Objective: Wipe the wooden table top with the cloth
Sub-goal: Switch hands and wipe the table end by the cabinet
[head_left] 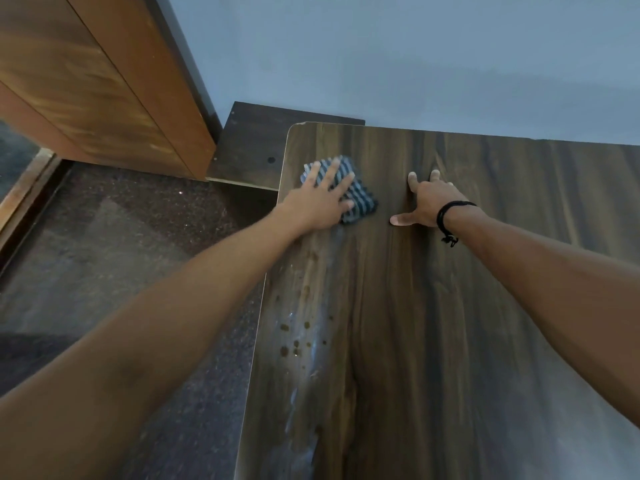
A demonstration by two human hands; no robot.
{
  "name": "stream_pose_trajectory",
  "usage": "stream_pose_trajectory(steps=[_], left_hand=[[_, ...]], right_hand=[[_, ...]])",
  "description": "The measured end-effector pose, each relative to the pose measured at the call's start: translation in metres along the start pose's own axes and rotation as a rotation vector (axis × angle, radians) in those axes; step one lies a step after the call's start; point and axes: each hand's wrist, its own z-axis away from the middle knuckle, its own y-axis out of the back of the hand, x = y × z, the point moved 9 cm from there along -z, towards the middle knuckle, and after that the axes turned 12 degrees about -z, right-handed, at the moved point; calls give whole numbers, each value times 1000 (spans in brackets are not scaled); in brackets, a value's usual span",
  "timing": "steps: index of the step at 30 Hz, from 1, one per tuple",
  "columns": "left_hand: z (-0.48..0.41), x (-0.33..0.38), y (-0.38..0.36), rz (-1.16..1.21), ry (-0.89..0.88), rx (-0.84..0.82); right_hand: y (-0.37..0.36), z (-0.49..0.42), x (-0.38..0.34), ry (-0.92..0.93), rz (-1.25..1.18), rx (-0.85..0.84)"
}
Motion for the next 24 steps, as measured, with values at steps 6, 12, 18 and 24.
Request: stream_pose_trajectory(steps=[6, 12, 18, 24], left_hand=[[-6, 9, -4, 159, 15, -95], [-12, -40, 6, 226, 183, -103], [24, 39, -20, -157, -185, -19], [-6, -34, 10, 235, 203, -63]], right_hand=[[-1, -1, 0, 6, 6, 10], [1, 0, 1, 3, 17, 22], [0, 0, 2, 10, 18, 29], [2, -1, 1, 3, 29, 34]])
